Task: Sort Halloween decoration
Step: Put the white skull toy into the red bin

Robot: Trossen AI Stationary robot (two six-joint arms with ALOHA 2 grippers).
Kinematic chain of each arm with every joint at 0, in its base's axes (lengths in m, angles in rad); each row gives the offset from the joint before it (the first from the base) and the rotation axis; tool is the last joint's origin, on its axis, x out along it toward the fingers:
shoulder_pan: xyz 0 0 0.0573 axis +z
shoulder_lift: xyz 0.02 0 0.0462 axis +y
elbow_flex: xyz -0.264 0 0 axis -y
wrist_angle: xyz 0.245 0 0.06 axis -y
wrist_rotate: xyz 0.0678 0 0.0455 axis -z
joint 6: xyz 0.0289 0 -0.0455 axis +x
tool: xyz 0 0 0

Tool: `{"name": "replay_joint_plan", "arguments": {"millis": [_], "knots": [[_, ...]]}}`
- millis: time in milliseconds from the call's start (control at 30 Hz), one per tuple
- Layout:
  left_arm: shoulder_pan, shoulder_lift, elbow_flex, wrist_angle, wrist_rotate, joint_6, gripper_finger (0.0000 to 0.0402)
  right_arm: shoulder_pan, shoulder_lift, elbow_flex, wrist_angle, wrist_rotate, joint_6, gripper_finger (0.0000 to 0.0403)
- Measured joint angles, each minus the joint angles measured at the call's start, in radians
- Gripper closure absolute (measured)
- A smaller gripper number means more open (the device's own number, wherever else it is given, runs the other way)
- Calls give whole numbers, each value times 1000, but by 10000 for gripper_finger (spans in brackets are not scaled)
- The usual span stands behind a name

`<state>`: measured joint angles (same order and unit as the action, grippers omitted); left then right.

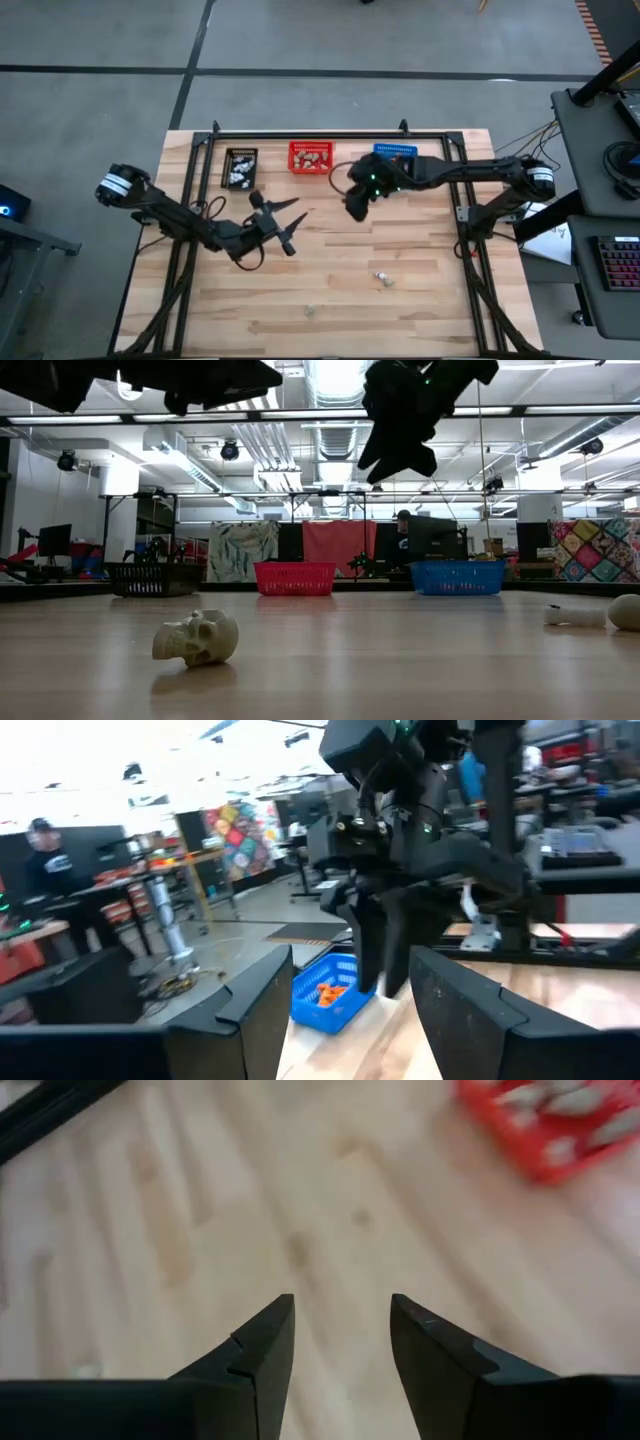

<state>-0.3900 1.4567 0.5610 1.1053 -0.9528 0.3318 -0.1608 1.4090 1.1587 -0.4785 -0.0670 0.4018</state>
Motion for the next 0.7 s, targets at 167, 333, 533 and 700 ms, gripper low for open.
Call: {"name": "replay_joint_plan", "arguments": {"millis": [167, 333, 533, 700], "knots": [[39, -44, 0, -91, 132, -9, 234, 94, 0, 0, -65, -29, 61, 252], [88, -100, 0, -255, 141, -56, 252, 177, 0, 0, -196, -46, 130, 252], [141, -166, 0, -510, 200, -181, 270, 291, 0, -1, -335, -45, 67, 254], [183, -205, 5, -748, 354, -269, 283, 388, 9, -2, -448, -34, 44, 254]]}}
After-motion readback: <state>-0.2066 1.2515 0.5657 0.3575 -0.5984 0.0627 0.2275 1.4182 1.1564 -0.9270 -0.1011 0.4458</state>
